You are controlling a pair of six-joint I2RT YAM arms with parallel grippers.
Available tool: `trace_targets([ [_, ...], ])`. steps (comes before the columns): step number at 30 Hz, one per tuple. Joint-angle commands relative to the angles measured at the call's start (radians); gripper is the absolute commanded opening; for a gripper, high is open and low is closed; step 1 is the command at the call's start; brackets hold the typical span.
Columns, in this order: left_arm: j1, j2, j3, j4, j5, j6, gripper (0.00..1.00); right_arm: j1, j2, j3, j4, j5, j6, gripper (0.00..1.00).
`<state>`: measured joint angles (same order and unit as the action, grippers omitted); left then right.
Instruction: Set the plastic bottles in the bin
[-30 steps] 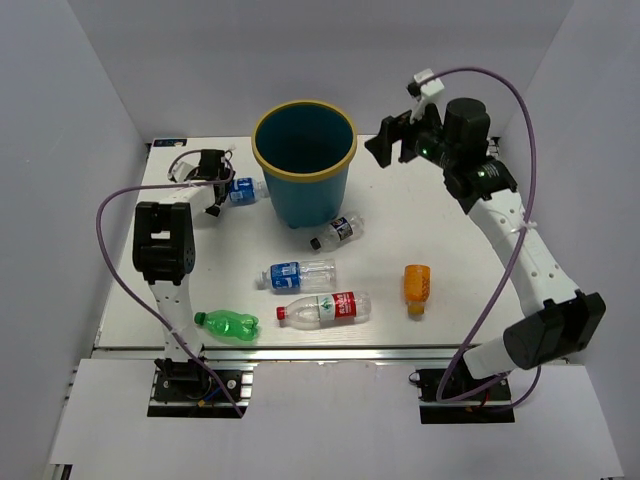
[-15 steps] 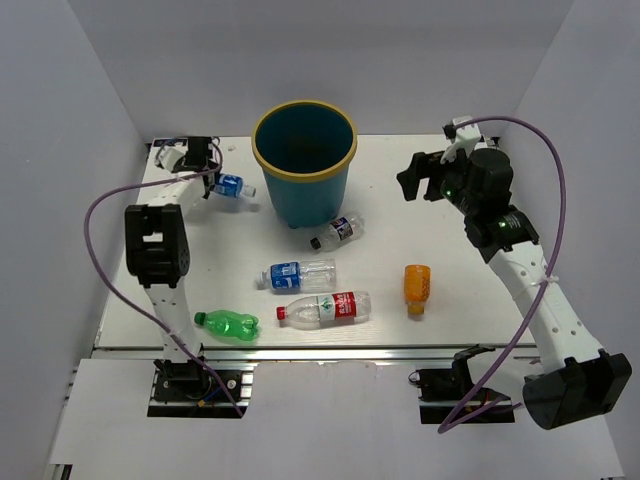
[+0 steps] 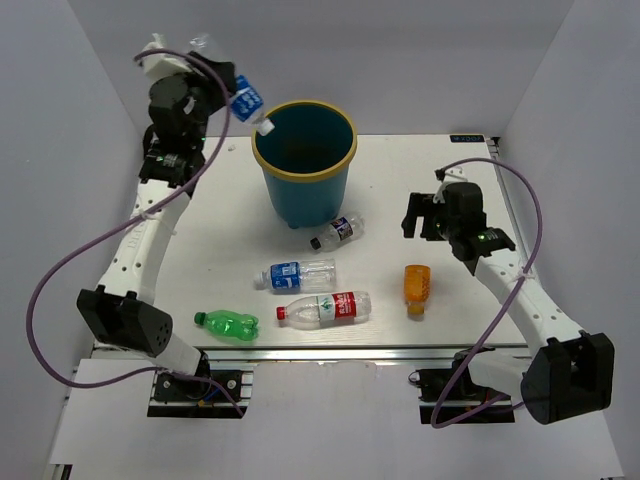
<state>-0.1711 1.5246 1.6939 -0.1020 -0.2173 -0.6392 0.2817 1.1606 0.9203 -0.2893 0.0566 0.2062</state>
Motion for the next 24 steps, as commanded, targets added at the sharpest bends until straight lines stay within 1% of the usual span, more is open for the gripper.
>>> trace_targets([
  [1, -0.1, 0.077, 0.045, 0.001, 0.11, 0.145, 0.47, -0.003, -0.019, -0.046, -0.004, -0.008, 0.01, 0.89],
  [3, -0.14, 0.101, 0.072, -0.004, 0.075, 0.176, 0.47, -0.003, -0.021, -0.067, -0.016, 0.006, 0.004, 0.89],
  [5, -0.18, 0.147, 0.096, -0.021, 0.041, 0.213, 0.5, -0.003, -0.009, -0.093, -0.036, 0.012, 0.012, 0.89],
  [7, -0.192, 0.176, 0.122, -0.05, 0.035, 0.214, 0.52, -0.004, 0.002, -0.116, -0.04, 0.006, 0.035, 0.89],
  [10, -0.197, 0.198, 0.116, -0.057, 0.027, 0.213, 0.64, -0.004, 0.016, -0.139, -0.039, -0.038, 0.062, 0.89],
  [11, -0.199, 0.201, 0.116, -0.064, 0.024, 0.216, 0.74, -0.004, 0.017, -0.158, -0.037, -0.047, 0.077, 0.89],
  [12, -0.199, 0.207, 0.121, -0.079, 0.016, 0.219, 0.81, -0.004, 0.017, -0.169, -0.037, -0.085, 0.084, 0.89],
  [14, -0.199, 0.212, 0.138, -0.094, 0.021, 0.228, 0.96, -0.004, 0.017, -0.199, -0.037, -0.097, 0.099, 0.89],
  [15, -0.199, 0.212, 0.141, -0.099, 0.035, 0.231, 0.98, -0.004, 0.017, -0.208, -0.039, -0.101, 0.099, 0.89],
  [18, -0.199, 0.201, 0.144, -0.093, 0.055, 0.237, 0.98, -0.004, 0.016, -0.238, -0.054, -0.112, 0.121, 0.89],
  [22, -0.199, 0.215, 0.22, -0.133, 0.059, 0.24, 0.98, -0.004, 0.001, -0.271, -0.08, -0.113, 0.14, 0.89],
  [24, -0.199, 0.218, 0.283, -0.166, 0.047, 0.24, 0.98, -0.004, 0.001, -0.293, -0.08, -0.113, 0.153, 0.88],
])
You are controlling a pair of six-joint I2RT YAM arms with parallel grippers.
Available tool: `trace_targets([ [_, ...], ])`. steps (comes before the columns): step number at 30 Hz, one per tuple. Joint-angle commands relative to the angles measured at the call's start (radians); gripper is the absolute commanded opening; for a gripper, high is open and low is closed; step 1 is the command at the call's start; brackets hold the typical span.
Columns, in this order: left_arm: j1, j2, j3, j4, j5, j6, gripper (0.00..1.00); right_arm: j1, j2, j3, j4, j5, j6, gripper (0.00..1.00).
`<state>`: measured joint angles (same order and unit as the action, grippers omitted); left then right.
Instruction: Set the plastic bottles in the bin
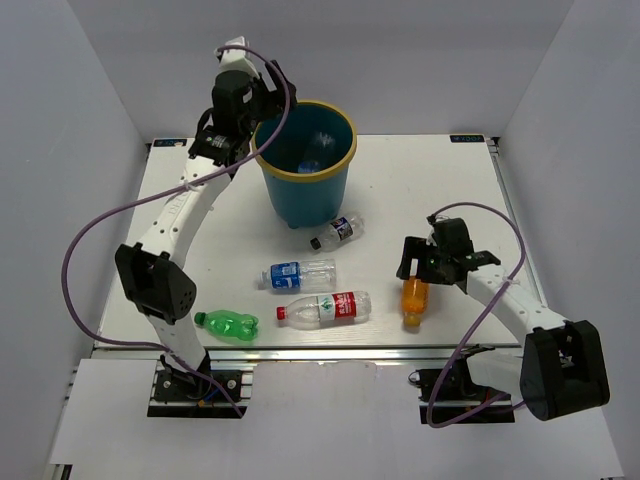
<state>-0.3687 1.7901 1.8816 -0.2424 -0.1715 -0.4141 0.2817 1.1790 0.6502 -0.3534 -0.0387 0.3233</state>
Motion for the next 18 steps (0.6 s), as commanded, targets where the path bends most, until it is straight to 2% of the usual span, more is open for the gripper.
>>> trace_targets([
  [1, -0.001, -0.049, 0.108, -0.034, -0.017, 0.018, 0.98, -0.004, -0.016, -0.029, -0.015, -0.017, 0.042, 0.88],
  [4, 0.001, -0.089, 0.091, -0.044, -0.066, 0.026, 0.98, -0.003, 0.007, -0.04, -0.01, -0.02, 0.051, 0.8],
  [9, 0.014, -0.274, -0.154, -0.029, -0.233, 0.005, 0.98, -0.003, 0.021, -0.035, -0.015, -0.035, 0.051, 0.69],
  [11, 0.046, -0.339, -0.246, -0.02, -0.269, -0.028, 0.98, -0.001, 0.028, -0.038, -0.028, -0.029, 0.051, 0.7],
  [13, 0.077, -0.437, -0.393, 0.012, -0.272, -0.066, 0.98, -0.001, 0.027, -0.05, -0.03, -0.021, 0.053, 0.62],
  [15, 0.093, -0.487, -0.47, 0.022, -0.289, -0.103, 0.98, 0.002, 0.018, -0.064, -0.025, -0.01, 0.069, 0.49],
  [18, 0.111, -0.561, -0.576, 0.006, -0.315, -0.136, 0.98, 0.005, -0.011, -0.051, -0.013, -0.015, 0.069, 0.38],
])
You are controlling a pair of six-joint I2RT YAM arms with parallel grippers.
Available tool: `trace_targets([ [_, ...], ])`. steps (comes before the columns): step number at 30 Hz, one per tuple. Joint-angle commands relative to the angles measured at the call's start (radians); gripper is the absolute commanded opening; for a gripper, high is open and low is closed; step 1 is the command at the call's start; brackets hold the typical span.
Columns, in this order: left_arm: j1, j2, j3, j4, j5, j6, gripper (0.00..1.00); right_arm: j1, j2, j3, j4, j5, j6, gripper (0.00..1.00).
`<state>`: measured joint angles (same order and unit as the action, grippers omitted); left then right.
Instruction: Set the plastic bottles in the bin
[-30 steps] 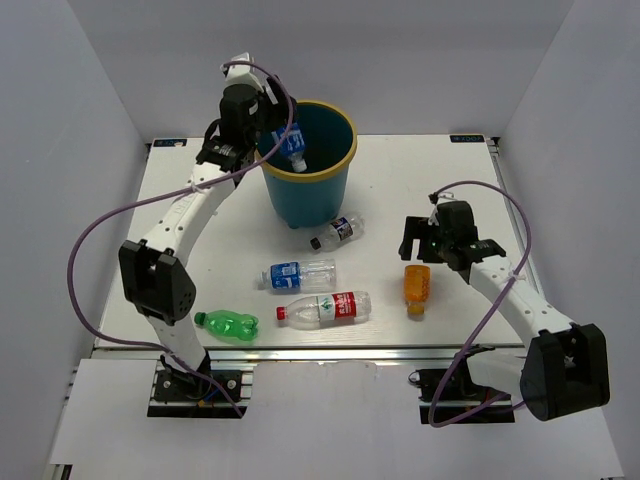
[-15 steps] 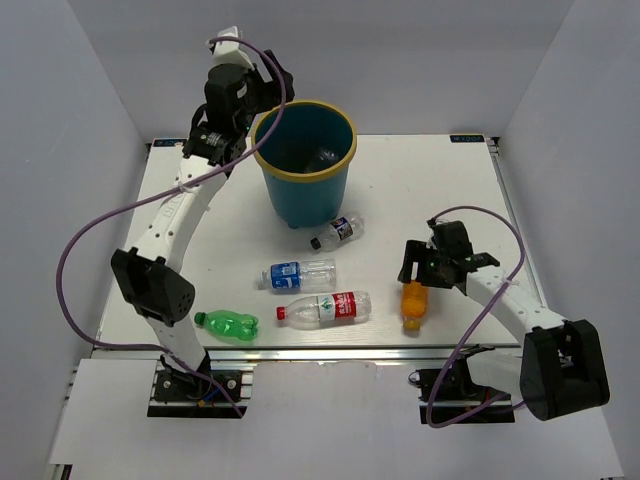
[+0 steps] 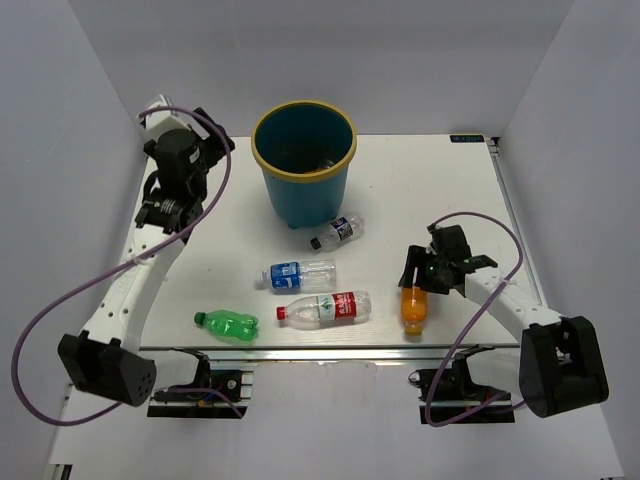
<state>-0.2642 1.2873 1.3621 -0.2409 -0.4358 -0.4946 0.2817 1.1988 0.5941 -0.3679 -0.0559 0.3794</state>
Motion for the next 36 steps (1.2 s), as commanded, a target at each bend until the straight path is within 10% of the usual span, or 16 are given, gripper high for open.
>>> trace_targets([
  [1, 0.013, -0.083, -0.096, 0.0, -0.047, -0.07, 0.98, 0.005, -0.05, 0.018, 0.007, 0.001, 0.009, 0.35],
  [11, 0.045, -0.138, -0.204, -0.127, -0.133, -0.176, 0.98, 0.037, -0.024, 0.613, 0.133, -0.088, -0.114, 0.18],
  [21, 0.046, -0.193, -0.3, -0.386, -0.185, -0.429, 0.98, 0.264, 0.636, 1.473, 0.271, -0.059, -0.281, 0.21],
  [25, 0.048, -0.269, -0.331, -0.603, -0.141, -0.499, 0.98, 0.295, 0.843, 1.742, 0.271, -0.068, -0.289, 0.33],
  [29, 0.048, -0.325, -0.365, -0.765, -0.032, -0.538, 0.98, 0.303, 0.858, 1.701, 0.308, -0.085, -0.281, 0.89],
  [36, 0.048, -0.422, -0.475, -0.946, 0.222, -0.588, 0.98, 0.303, 0.705, 1.532, 0.353, -0.059, -0.365, 0.89],
])
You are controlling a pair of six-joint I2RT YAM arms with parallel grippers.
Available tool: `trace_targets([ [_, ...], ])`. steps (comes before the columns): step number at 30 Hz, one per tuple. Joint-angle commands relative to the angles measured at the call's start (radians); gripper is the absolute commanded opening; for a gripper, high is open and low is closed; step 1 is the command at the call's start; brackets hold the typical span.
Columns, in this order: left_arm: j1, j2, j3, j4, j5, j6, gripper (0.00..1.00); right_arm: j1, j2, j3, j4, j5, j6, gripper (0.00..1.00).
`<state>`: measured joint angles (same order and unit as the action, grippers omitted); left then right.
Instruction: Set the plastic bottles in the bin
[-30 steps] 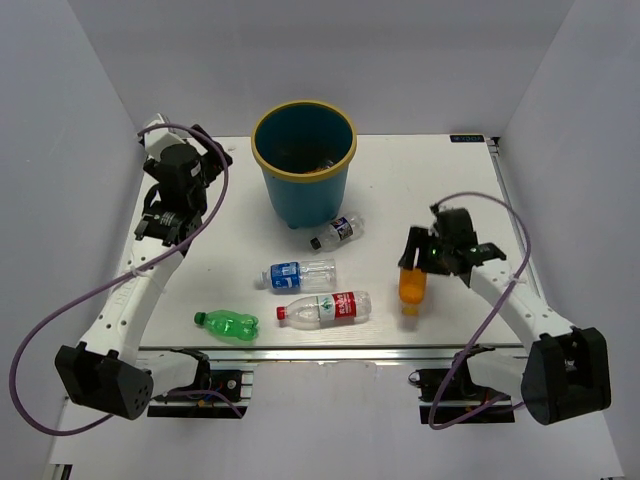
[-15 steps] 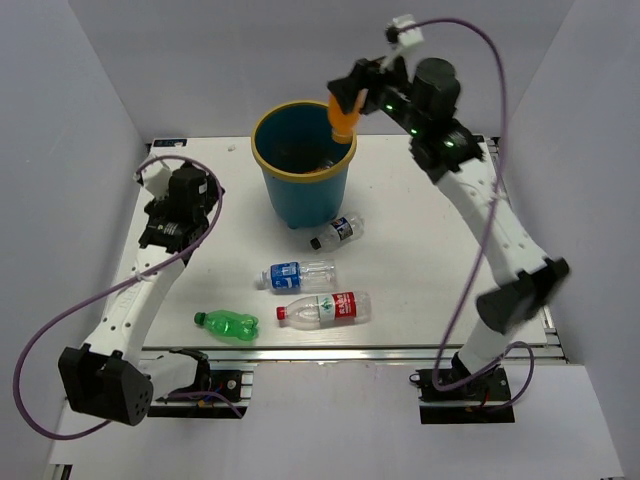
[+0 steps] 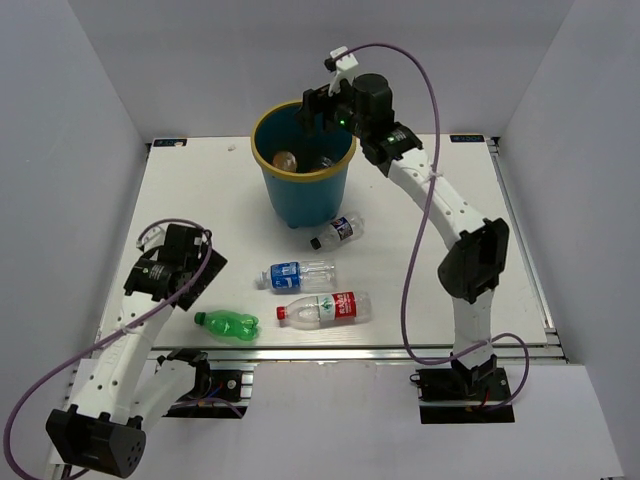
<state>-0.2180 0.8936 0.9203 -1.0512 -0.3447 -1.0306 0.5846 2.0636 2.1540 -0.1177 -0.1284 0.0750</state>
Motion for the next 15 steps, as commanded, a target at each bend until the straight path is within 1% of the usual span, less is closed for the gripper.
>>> trace_targets([
  [1, 0.002, -0.039, -0.072, -0.157, 0.182, -0.062, 0.98, 0.0, -0.18, -0.054, 0.105, 0.022, -0.069, 0.89],
  [2, 0.002, -0.062, -0.096, -0.155, 0.211, -0.071, 0.98, 0.0, -0.218, -0.078, 0.107, 0.027, -0.069, 0.89],
  [3, 0.002, -0.074, -0.124, -0.15, 0.239, -0.078, 0.98, -0.002, -0.236, -0.141, 0.107, 0.03, -0.099, 0.89],
  [4, 0.0, -0.085, -0.152, -0.133, 0.29, -0.085, 0.98, 0.0, -0.256, -0.173, 0.107, 0.044, -0.119, 0.89],
  [6, 0.0, -0.11, -0.233, -0.115, 0.332, -0.098, 0.98, 0.0, -0.309, -0.264, 0.139, 0.065, -0.139, 0.89],
  [7, 0.002, -0.111, -0.256, -0.098, 0.376, -0.105, 0.98, -0.002, -0.324, -0.288, 0.144, 0.076, -0.152, 0.89],
  [8, 0.0, -0.113, -0.29, -0.087, 0.391, -0.111, 0.98, -0.003, -0.348, -0.31, 0.145, 0.082, -0.161, 0.89],
  [13, -0.001, -0.102, -0.314, -0.118, 0.36, -0.134, 0.98, -0.028, -0.401, -0.396, 0.151, 0.095, -0.178, 0.89],
  [15, -0.001, -0.082, -0.328, -0.112, 0.29, -0.151, 0.98, -0.043, -0.424, -0.42, 0.161, 0.09, -0.175, 0.89],
])
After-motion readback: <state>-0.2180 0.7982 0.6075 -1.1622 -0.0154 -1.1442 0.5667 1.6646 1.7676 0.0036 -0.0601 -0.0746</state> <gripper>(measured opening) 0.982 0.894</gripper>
